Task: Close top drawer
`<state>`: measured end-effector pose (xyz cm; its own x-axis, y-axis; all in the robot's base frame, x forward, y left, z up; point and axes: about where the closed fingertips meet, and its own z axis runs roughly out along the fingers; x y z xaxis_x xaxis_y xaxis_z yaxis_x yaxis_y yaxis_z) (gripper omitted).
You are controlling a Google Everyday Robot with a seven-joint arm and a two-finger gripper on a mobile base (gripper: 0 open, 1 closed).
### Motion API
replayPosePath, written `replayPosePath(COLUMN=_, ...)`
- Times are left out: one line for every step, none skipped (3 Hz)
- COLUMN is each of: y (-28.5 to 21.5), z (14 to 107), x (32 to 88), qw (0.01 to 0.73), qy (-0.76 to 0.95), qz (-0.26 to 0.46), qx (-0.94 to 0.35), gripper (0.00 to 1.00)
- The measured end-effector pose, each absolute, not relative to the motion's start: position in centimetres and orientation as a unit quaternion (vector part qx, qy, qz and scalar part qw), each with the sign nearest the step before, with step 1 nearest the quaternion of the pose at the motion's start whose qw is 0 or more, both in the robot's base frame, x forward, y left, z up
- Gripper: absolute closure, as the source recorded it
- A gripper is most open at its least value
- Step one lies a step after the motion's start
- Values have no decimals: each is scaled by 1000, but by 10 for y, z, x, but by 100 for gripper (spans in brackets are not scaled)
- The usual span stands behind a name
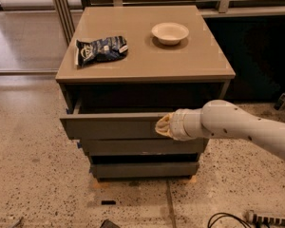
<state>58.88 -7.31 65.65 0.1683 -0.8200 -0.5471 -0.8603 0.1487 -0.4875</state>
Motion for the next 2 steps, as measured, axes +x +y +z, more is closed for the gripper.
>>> replayPosePath(y=-74, z=668, x=610, qw=412, qy=633, qz=5, qx=-655, gripper=100)
replayPosePath(y=-79, z=689, x=636, qw=422, qy=619, qz=-24, qx=-662, gripper=100)
